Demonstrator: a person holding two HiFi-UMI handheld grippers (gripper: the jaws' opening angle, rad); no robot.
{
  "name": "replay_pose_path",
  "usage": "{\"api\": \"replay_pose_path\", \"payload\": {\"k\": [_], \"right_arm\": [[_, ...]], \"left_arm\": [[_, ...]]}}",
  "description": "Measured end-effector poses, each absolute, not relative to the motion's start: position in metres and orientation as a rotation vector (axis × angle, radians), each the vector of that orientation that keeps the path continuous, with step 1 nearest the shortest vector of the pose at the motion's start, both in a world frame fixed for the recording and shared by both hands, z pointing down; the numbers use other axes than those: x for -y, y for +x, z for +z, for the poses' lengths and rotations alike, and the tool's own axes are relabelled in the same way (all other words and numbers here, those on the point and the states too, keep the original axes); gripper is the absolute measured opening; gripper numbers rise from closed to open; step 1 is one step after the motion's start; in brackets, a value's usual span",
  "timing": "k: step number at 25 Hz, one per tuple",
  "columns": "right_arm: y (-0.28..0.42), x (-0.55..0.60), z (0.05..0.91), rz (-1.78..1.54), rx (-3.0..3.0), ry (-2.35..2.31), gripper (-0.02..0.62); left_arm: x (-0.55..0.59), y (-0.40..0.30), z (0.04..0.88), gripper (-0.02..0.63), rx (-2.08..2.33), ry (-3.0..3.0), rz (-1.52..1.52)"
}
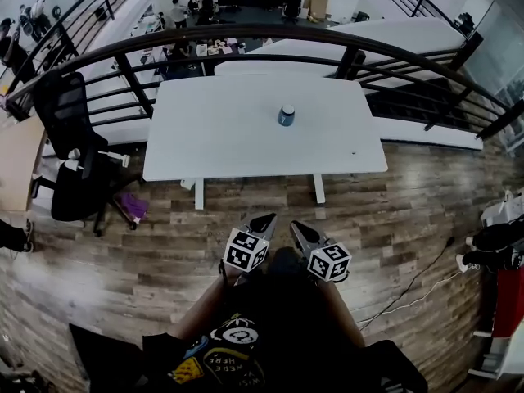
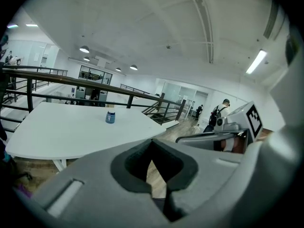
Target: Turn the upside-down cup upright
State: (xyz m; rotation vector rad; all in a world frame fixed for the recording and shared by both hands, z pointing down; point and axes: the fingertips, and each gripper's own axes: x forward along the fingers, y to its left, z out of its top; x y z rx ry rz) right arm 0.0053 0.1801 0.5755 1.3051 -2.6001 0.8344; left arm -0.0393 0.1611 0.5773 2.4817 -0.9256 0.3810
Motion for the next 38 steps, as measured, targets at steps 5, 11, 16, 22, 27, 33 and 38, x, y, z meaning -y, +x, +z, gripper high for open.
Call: {"api": "replay_pose_path", "payload": {"k": [5,11,16,22,27,33,38], "right_arm": [[-0.001,-0.149,0.578,0.815,2.621,1.265,-0.002],[0.024,-0.082,0.591,0.767,2.581,1.276,-0.002],[0.059,-0.005,0.585,0.711,2.591,1.263,-0.002],[0.075,0.062,0.613,0.662,2.577,1.234,-0.002],[0.076,0.104,0.657,0.674,2.542,1.21,-0.002],[0.074,0.176,0.706,0.664,2.489,1.263,-0.002],[0.079,0.244,0.741,0.556,2.344,1.415,0.001]], "left_arm": [[-0.139,-0.038,0.58,0.004,0.935,2.475,0.386],[-0.066,-0.018,0.584,0.003,0.972,2.467,0.386],[0.01,0.019,0.575,0.003,0.985,2.458,0.343],[0.084,0.04,0.589,0.005,1.072,2.463,0.406],[0.12,0.04,0.612,0.005,1.093,2.428,0.487],[0.172,0.024,0.641,0.005,1.052,2.346,0.448],[0.226,-0.007,0.675,0.005,1.075,2.275,0.497]]}}
